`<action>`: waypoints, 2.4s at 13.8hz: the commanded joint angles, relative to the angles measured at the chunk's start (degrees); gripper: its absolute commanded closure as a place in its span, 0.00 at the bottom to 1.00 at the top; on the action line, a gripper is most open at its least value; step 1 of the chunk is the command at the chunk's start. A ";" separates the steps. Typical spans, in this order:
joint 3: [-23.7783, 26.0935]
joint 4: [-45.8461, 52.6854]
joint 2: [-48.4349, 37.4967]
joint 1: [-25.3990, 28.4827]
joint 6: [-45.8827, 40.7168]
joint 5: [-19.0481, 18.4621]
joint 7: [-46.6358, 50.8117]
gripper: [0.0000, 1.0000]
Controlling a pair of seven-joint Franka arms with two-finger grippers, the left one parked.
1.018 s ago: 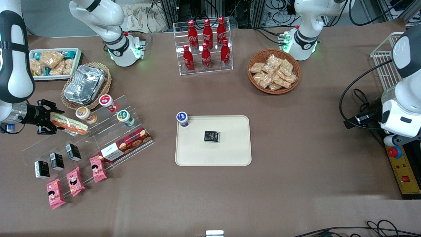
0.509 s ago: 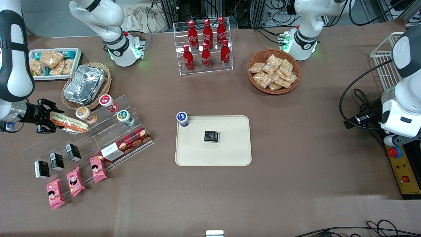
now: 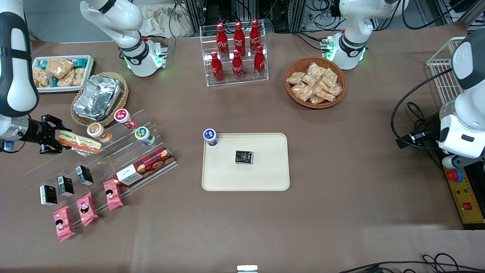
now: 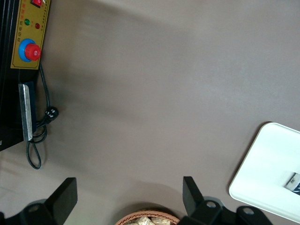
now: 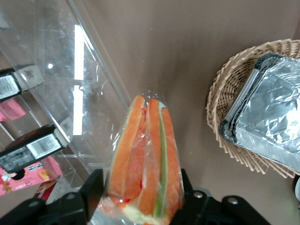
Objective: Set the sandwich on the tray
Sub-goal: 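Lower the right gripper onto the wrapped triangular sandwich and close on it, then lift the sandwich off the rack with the right gripper, then carry the sandwich with the right gripper over the cream tray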
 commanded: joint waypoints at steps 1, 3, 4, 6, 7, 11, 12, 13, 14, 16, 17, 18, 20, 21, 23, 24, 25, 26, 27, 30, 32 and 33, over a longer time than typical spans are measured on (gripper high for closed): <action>0.06 -1.09 -1.25 -0.82 1.28 3.50 -3.01 0.54; 0.05 -0.22 -1.07 -0.82 1.11 3.85 -5.64 0.53; 0.05 0.22 -1.07 -0.82 1.11 3.85 -6.79 0.53; 0.14 2.67 -0.64 -0.64 0.85 3.77 -8.28 0.56; 0.14 4.69 0.32 -0.55 0.50 3.77 -11.77 0.61; 0.23 20.05 5.59 -0.20 -11.69 3.15 -15.24 0.62; 0.49 23.40 6.30 0.06 -14.33 3.15 -15.24 0.62; 0.67 24.56 6.22 0.67 -15.23 3.06 -15.24 0.62; 0.67 25.10 6.05 1.90 -15.24 2.72 -15.41 0.62; 0.76 27.98 6.22 3.57 -15.59 1.57 -18.29 0.62; 0.76 29.22 6.40 4.10 -15.59 1.57 -21.62 0.62; 0.76 29.49 6.40 5.15 -15.42 1.40 -25.83 0.62; 0.67 31.16 6.75 7.96 -15.07 1.31 -36.37 0.62; 0.67 32.04 7.27 9.54 -14.89 1.22 -40.33 0.62; 0.67 32.40 7.80 12.70 -14.63 1.39 -45.53 0.62; 0.67 32.40 8.33 14.98 -13.75 1.39 -48.52 0.62; 0.67 32.40 8.85 17.18 -12.27 1.31 -52.03 0.62; 0.67 32.40 9.56 19.29 -10.51 1.31 -55.54 0.62; 0.67 32.40 10.43 21.66 -8.23 1.31 -58.80 0.62; 0.67 32.40 13.16 29.83 -0.24 0.08 -65.06 0.62; 0.67 32.40 15.18 35.11 3.90 -3.33 -66.82 0.62; 0.67 32.40 15.80 37.48 6.01 -4.92 -68.48 0.62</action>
